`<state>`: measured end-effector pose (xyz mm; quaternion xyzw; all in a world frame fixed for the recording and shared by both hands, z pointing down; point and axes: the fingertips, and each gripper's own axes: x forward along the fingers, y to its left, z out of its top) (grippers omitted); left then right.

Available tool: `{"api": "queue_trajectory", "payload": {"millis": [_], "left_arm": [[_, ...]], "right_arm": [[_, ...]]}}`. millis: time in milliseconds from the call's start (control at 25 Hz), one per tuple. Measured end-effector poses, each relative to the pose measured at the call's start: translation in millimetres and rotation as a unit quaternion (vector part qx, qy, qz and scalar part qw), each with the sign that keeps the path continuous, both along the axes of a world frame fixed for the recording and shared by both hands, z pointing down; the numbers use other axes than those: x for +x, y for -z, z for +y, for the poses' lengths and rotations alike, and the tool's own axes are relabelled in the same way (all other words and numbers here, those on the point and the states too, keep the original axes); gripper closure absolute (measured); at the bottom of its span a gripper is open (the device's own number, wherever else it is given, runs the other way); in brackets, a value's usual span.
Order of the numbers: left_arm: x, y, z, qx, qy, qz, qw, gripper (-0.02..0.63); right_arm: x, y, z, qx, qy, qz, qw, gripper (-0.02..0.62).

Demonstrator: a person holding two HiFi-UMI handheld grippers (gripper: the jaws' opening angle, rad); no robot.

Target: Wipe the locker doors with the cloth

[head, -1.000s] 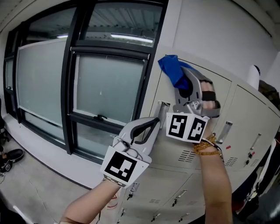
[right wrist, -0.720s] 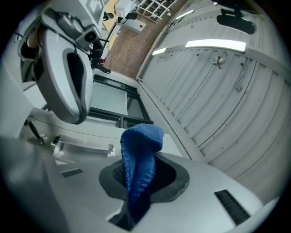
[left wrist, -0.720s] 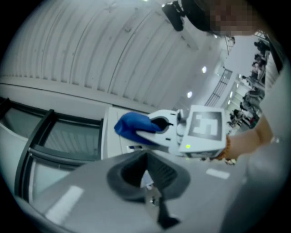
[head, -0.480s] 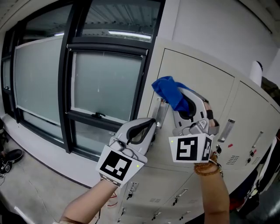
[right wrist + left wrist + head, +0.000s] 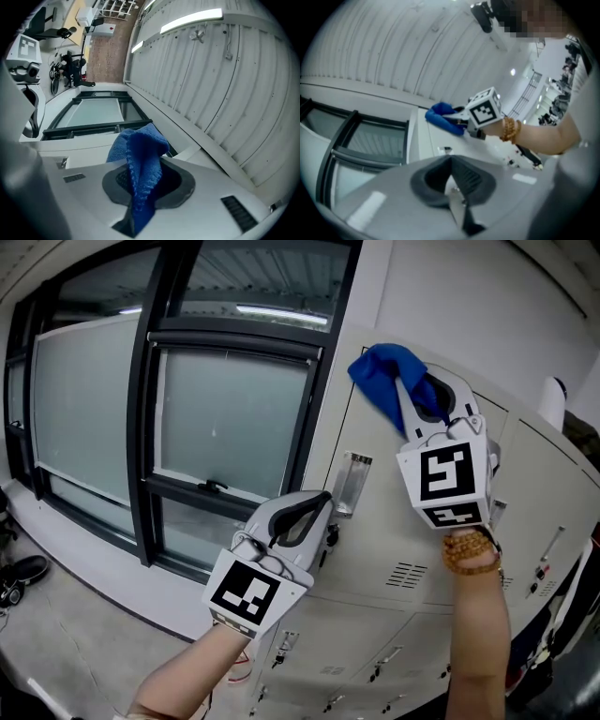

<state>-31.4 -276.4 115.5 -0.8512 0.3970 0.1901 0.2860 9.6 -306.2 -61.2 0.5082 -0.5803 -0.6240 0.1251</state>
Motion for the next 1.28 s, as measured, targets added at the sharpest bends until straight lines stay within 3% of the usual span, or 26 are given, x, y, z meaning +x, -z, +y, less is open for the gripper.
{"api": "queue_trajectory", "payload": {"millis": [160, 320, 480, 960, 1280], "left_arm": [[0, -1, -2, -0.005, 0.006, 0.001, 1.0000, 0.616], [3, -1, -7, -0.013, 0.014, -0.004, 0.9998, 0.615], [6, -1, -10, -0.017, 0.021, -0.006, 0.9996, 0.617], [1, -9, -17, -0.030, 0.047, -0.003, 0.9984, 0.617], [6, -25, -25, -0.049, 0.054, -0.012, 0.9973, 0.616]], "right_arm": [[3, -26, 1, 0.004, -0.010, 0.029, 1.000, 0.541], [10, -79, 1, -0.034, 0.001, 0.035, 0.999, 0.542], [17, -130, 2, -0.080, 0.006, 0.013, 0.997, 0.543], [31, -263, -2, -0.155, 0.006, -0.026, 0.988, 0.543], [22, -353, -5, -0.178, -0.022, 0.037, 0.983, 0.542]]}}
